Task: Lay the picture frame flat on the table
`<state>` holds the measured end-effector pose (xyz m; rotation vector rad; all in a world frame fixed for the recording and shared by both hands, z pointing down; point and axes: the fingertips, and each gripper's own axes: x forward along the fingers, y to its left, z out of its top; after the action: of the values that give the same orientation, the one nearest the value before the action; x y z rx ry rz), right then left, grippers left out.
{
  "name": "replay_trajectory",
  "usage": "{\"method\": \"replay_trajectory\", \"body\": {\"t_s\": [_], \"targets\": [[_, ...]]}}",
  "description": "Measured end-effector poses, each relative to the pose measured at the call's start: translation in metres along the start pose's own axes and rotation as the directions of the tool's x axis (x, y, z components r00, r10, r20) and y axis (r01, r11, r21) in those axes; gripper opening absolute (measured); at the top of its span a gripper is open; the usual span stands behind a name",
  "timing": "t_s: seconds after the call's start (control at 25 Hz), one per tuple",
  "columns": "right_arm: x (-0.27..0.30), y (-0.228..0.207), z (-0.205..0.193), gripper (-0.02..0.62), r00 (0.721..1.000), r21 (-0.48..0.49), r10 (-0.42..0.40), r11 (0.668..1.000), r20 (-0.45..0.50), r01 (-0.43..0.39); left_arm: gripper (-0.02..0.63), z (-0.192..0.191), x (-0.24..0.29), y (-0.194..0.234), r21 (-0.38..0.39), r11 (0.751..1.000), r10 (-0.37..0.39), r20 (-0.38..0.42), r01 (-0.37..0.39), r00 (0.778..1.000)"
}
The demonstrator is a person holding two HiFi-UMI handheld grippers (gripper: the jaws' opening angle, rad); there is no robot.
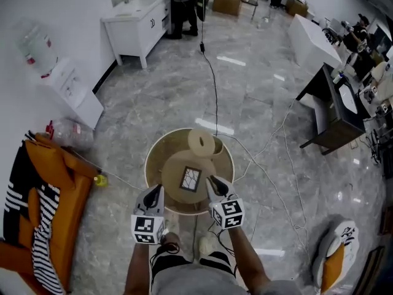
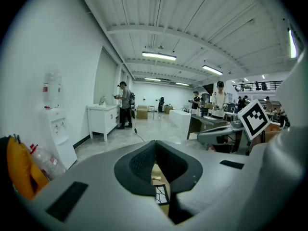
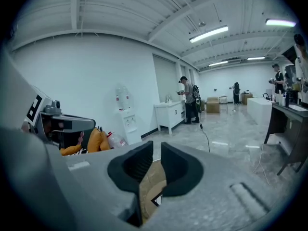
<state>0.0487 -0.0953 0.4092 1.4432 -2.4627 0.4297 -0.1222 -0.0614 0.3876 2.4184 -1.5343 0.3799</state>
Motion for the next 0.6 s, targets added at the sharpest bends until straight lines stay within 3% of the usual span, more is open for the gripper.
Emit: {"method": "replay_trajectory", "body": {"t_s": [0.28, 0.6], "targets": [[-0.069, 0.016, 0.033, 0.002, 0.996, -0.033, 0.036, 0.999, 0.079, -0.033, 0.018, 0.027, -0.057, -0.036, 0.022, 0.999, 0.04, 0.045, -0.041, 0.998], [-0.141, 0.03, 0.04, 0.0, 0.989, -0.074, 0.063, 0.996, 0.133, -0.053, 0.018, 0.04, -0.104, -0.087, 0.051, 0.996, 0.069, 0.092, -0.074, 0.993]]}}
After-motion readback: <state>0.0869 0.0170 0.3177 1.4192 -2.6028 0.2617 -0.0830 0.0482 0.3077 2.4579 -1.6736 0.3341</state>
